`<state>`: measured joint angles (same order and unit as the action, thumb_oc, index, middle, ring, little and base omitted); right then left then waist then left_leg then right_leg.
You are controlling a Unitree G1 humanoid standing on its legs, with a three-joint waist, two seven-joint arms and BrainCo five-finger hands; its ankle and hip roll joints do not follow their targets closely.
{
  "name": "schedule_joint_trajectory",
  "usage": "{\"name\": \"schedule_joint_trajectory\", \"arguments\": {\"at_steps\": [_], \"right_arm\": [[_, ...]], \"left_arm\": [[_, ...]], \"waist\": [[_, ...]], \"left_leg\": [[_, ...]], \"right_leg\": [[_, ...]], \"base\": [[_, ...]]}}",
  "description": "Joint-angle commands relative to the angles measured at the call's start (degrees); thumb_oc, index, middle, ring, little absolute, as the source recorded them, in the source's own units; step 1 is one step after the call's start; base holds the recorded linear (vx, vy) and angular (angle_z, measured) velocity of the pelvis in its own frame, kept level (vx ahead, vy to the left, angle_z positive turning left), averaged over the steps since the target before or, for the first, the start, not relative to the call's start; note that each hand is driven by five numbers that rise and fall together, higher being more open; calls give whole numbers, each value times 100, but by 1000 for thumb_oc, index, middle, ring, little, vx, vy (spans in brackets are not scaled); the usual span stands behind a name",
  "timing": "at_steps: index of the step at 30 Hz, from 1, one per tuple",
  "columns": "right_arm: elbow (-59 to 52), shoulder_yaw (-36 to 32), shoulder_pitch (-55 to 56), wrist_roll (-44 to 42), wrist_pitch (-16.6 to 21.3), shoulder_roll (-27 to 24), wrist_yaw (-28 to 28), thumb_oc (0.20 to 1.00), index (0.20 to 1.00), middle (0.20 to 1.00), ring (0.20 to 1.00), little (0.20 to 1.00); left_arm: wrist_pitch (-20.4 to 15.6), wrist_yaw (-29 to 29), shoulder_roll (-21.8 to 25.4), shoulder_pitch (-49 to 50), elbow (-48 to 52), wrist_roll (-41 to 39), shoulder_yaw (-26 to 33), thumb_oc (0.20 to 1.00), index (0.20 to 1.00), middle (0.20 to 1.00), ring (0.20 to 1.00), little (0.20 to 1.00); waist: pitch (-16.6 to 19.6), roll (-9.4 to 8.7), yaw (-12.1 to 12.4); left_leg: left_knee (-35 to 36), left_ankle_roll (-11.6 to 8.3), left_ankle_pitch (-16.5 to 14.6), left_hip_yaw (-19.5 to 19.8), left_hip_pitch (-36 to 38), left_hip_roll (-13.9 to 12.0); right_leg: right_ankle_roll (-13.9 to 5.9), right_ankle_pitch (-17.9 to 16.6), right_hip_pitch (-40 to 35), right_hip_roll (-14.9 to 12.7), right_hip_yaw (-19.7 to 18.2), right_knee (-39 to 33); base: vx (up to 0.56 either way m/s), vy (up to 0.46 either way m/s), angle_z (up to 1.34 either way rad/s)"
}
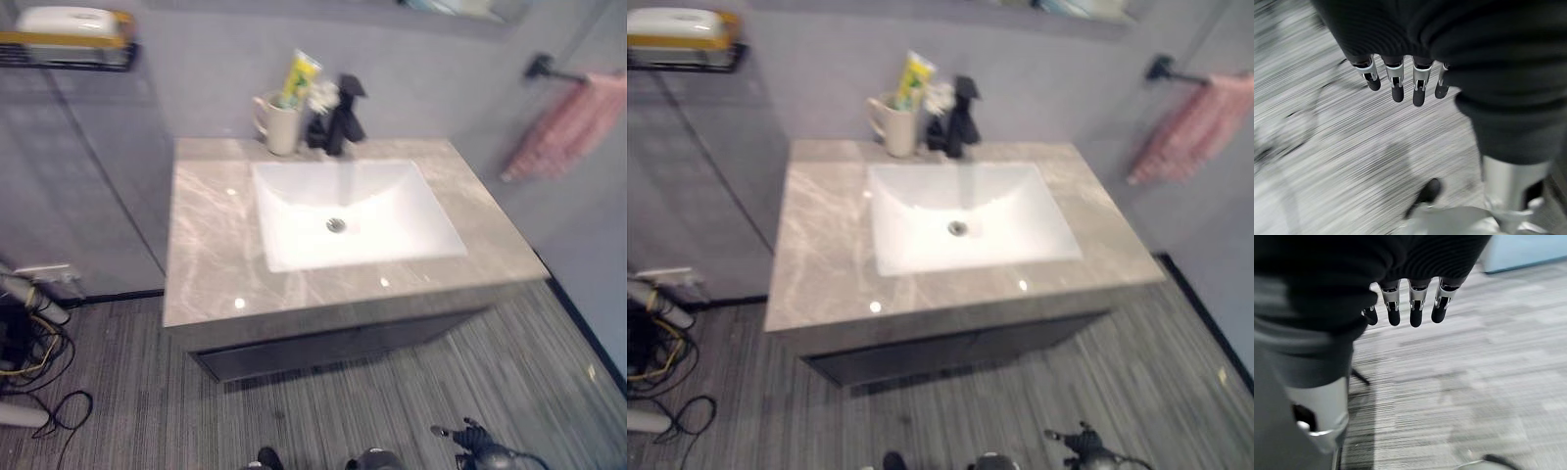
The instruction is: Put brush and paste in cup on sink, flatten towel.
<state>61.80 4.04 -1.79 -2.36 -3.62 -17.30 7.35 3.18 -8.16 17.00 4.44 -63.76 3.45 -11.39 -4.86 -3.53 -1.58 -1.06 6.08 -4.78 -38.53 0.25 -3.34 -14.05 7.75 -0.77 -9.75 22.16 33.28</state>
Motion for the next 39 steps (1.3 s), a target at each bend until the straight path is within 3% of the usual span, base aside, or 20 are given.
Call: {"name": "schedule_joint_trajectory", "arguments": {"at_steps": [1, 2, 6, 9, 11, 12, 13, 15, 16, 17, 18, 19, 21, 27, 31, 32, 33, 34, 35, 39], "right_arm": [[-129, 224, -11, 262, 44, -417, 53, 1000, 1000, 1000, 1000, 1000], [-427, 301, 25, 426, 71, -475, 80, 1000, 1000, 1000, 1000, 1000], [-833, 205, 211, 581, 74, -562, 145, 1000, 1000, 1000, 1000, 1000], [-1187, 166, 557, 990, 134, -783, 314, 1000, 1000, 1000, 1000, 1000], [-1261, 193, 709, 1104, 155, -869, 282, 1000, 1000, 1000, 1000, 1000], [-1308, 242, 715, 1171, 159, -928, 263, 1000, 1000, 1000, 1000, 1000], [-1309, 239, 716, 1172, 158, -929, 262, 1000, 1000, 1000, 1000, 1000], [-1323, 395, 751, 1251, 221, -954, 255, 1000, 1000, 1000, 1000, 1000], [-1322, 395, 751, 1251, 221, -955, 255, 1000, 1000, 1000, 1000, 1000], [-1291, 508, 647, 1162, 245, -924, 188, 1000, 1000, 1000, 1000, 1000], [-1260, 410, 593, 720, 261, -844, 157, 1000, 1000, 1000, 1000, 1000], [-1260, 409, 591, 719, 261, -844, 157, 1000, 1000, 1000, 1000, 1000], [-951, -146, 357, -1177, 485, -320, -25, 1000, 1000, 1000, 1000, 1000], [-1308, -240, 277, -1477, 491, -199, 18, 1000, 1000, 1000, 1000, 1000], [-1171, -176, 220, -1333, 432, -185, 0, 1000, 1000, 1000, 1000, 1000], [-1116, -94, 106, -1216, 407, -143, -5, 1000, 1000, 1000, 1000, 1000], [-1116, -94, 106, -1216, 408, -143, -5, 1000, 1000, 1000, 1000, 1000], [-1103, 24, -32, -1065, 377, -111, -53, 1000, 1000, 1000, 1000, 1000], [-1116, 67, -44, -979, 344, -93, -70, 1000, 1000, 1000, 1000, 1000], [-1022, 40, 43, -906, 315, -85, -138, 1000, 1000, 1000, 1000, 1000]], "left_arm": [[-167, -168, 142, -699, 40, 8, 362, 1000, 1000, 1000, 1000, 1000], [-177, -254, 154, -724, 216, 135, 362, 1000, 1000, 1000, 1000, 1000], [-125, -248, 140, -816, 61, 439, 323, 1000, 1000, 1000, 1000, 1000], [-126, -257, 217, -1025, 136, 988, 96, 1000, 1000, 1000, 1000, 1000], [-140, -267, 211, -1160, 157, 1040, 3, 1000, 1000, 1000, 1000, 1000], [-150, -295, 202, -1217, 207, 1048, -59, 1000, 1000, 1000, 1000, 1000], [-150, -296, 200, -1219, 206, 1047, -60, 1000, 1000, 1000, 1000, 1000], [-240, -397, 144, -1215, 313, 834, -71, 1000, 1000, 1000, 1000, 1000], [-240, -397, 144, -1215, 313, 834, -71, 1000, 1000, 1000, 1000, 1000], [-308, -447, 98, -1113, 319, 622, -23, 1000, 1000, 1000, 1000, 1000], [-316, -464, 76, -1091, 286, 519, 9, 1000, 1000, 1000, 1000, 1000], [-317, -464, 76, -1094, 284, 519, 8, 1000, 1000, 1000, 1000, 1000], [-307, -426, -38, -1057, 76, 184, 140, 1000, 1000, 1000, 1000, 1000], [-332, -293, -260, -988, 55, -172, 88, 1000, 1000, 1000, 1000, 1000], [-375, -238, -175, -969, 519, -155, -82, 1000, 1000, 1000, 1000, 1000], [-369, -200, -44, -983, 720, -138, -119, 1000, 1000, 1000, 1000, 1000], [-369, -200, -44, -982, 720, -138, -120, 1000, 1000, 1000, 1000, 1000], [-360, -208, 64, -1006, 722, -89, -76, 1000, 1000, 1000, 1000, 1000], [-346, -204, 103, -1008, 706, -64, -53, 1000, 1000, 1000, 1000, 1000], [-355, -180, 118, -1017, 605, -80, 18, 1000, 1000, 1000, 1000, 1000]], "waist": [[-77, -174, 101], [-158, -149, 114], [-264, -64, -13], [-442, 87, -175], [-564, 120, -151], [-660, 145, -84], [-659, 150, -95], [-753, 153, -47], [-750, 154, -47], [-799, 131, 68], [-793, 128, 66], [-782, 131, 72], [-690, 179, 16], [-537, 399, -123], [-511, 443, -81], [-529, 414, -40], [-525, 415, -38], [-593, 337, 64], [-589, 336, 110], [-559, 329, -17]], "left_leg": [[101, -389, 457, 459, -523, 84], [-98, -483, 549, 245, -622, -142], [-315, -647, 696, 18, -699, -412], [-359, -947, 1061, 427, -921, -510], [-442, -1046, 1111, 1204, -1067, -373], [-535, -1007, 1183, 1858, -1210, -261], [-544, -1007, 1180, 1871, -1220, -261], [-623, -947, 995, 3127, -1278, 97], [-623, -947, 996, 3128, -1281, 96], [-872, -913, 718, 4238, -1240, 611], [-892, -888, 644, 4445, -1208, 714], [-875, -891, 663, 4441, -1220, 707], [-715, -804, 574, 4544, -1018, 806], [-455, -654, 408, 3825, -622, 715], [-246, -561, 379, 3661, -441, 658], [-91, -516, 352, 3629, -296, 594], [-91, -516, 352, 3627, -301, 593], [41, -558, 264, 3295, -100, 499], [55, -572, 261, 3221, -89, 448], [-45, -553, 220, 3361, -52, 508]], "right_leg": [[267, -489, -584, 223, -29, -1887], [423, -119, -613, 380, -143, -2225], [659, 204, -599, 619, -498, -2532], [797, 167, -684, 817, -1072, -3222], [850, 77, -686, 877, -1307, -3355], [921, -51, -601, 935, -1445, -3346], [922, -50, -601, 938, -1433, -3346], [963, -213, -520, 1019, -1862, -3412], [963, -214, -517, 1020, -1862, -3412], [964, -355, -450, 1122, -2460, -3461], [965, -393, -440, 1158, -2680, -3478], [966, -407, -420, 1162, -2686, -3480], [911, -480, -386, 1259, -3188, -3451], [802, -280, -333, 1120, -3396, -3210], [696, -233, -209, 1080, -3453, -2895], [594, -236, 76, 1130, -3178, -2398], [594, -237, 81, 1131, -3180, -2398], [507, -418, 414, 840, -2120, -2413], [540, -440, 496, 708, -1671, -2433], [601, -407, 365, 761, -1913, -2638]], "base": [[-309, -157, -216], [-211, -151, -233], [-139, -141, -177], [-175, -159, -78], [-155, -119, -72], [-136, -85, -70], [-152, -108, -75], [-81, -108, -79], [-45, -98, -118], [3, -51, -127], [-2, -52, -142], [34, 11, -182], [86, 75, -235], [116, 176, -89], [59, 141, -37], [30, 49, -42], [6, 70, -41], [-40, 12, -35], [-39, 11, -72], [59, 25, -55]]}}
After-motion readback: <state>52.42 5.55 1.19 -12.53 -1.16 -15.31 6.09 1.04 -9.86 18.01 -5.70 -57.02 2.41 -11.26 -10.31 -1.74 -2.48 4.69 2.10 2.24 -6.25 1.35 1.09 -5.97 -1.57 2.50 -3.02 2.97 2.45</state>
